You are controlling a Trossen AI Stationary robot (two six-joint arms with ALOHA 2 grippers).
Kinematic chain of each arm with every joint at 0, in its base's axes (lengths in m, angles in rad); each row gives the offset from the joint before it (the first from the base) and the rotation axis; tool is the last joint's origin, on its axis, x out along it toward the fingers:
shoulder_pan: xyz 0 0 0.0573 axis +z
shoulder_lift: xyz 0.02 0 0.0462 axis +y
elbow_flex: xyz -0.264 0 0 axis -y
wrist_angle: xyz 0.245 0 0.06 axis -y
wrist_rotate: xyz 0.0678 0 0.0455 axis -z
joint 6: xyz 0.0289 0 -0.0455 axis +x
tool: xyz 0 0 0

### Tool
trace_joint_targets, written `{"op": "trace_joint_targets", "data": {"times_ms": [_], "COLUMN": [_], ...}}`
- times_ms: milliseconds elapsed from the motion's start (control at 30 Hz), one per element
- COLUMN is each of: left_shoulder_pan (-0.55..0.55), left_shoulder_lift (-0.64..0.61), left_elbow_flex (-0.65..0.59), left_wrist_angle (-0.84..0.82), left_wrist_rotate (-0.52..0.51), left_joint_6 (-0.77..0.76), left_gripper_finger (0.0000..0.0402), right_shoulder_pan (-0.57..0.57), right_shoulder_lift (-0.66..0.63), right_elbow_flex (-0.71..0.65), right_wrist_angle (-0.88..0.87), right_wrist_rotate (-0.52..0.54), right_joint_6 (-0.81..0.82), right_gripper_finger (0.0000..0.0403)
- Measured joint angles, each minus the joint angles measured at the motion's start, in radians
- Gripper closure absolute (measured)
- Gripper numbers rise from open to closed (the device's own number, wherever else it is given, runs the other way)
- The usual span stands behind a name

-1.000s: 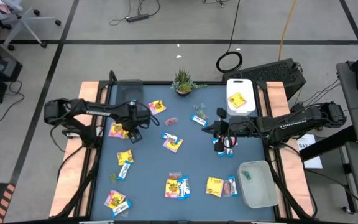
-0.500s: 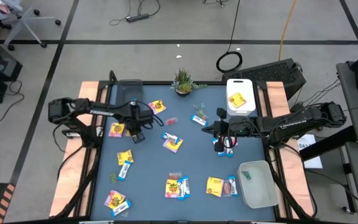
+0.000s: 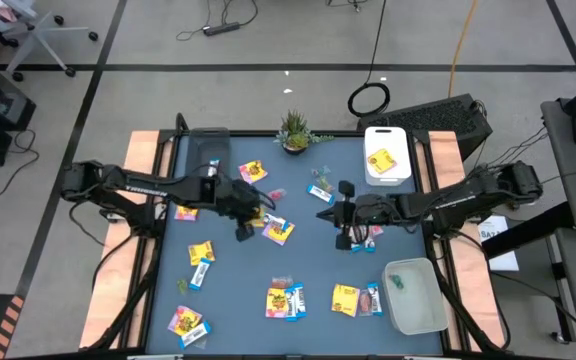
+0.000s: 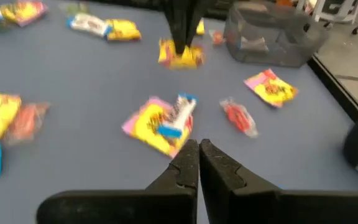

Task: Sort candy
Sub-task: Put the yellow candy pack into the white bin

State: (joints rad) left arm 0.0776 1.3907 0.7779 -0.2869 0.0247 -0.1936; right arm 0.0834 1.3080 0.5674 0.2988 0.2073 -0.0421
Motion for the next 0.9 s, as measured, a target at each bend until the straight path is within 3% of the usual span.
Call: {"op": "trace_joint_targets", "data": {"times_ms": [167, 367, 633, 900], "left_shoulder_pan": [-0.021, -0.035, -0.073, -0.080], "left_shoulder_lift": [0.000, 0.000, 0.036, 0.105], "left_elbow_flex": [-0.073, -0.159, -0.167, -0.167], "left_wrist_angle": [0.414, 0.776, 1.027, 1.165], "left_wrist_rotate": [-0.012, -0.213, -0.342, -0.367], "left_joint_6": [-0.005, -0.006, 0.054, 0.071], "left_gripper_finger": [0.0392, 0.0392, 0.0392, 0.0392], "right_shoulder_pan": [0.016, 0.044, 0.041, 0.041], "right_shoulder_lift": [0.119, 0.213, 0.309, 0.367], "right_elbow_flex": [0.000, 0.000, 0.015, 0.121], "right_wrist_angle": [0.195, 0.399, 0.675, 0.734], "right_wrist_rotate": [0.025, 0.237, 0.273, 0.283], "right_joint_6": [0.042, 0.107, 0.064, -0.050], "right_gripper_finger": [0.0356, 0.0280, 0.0209, 0.0199]}}
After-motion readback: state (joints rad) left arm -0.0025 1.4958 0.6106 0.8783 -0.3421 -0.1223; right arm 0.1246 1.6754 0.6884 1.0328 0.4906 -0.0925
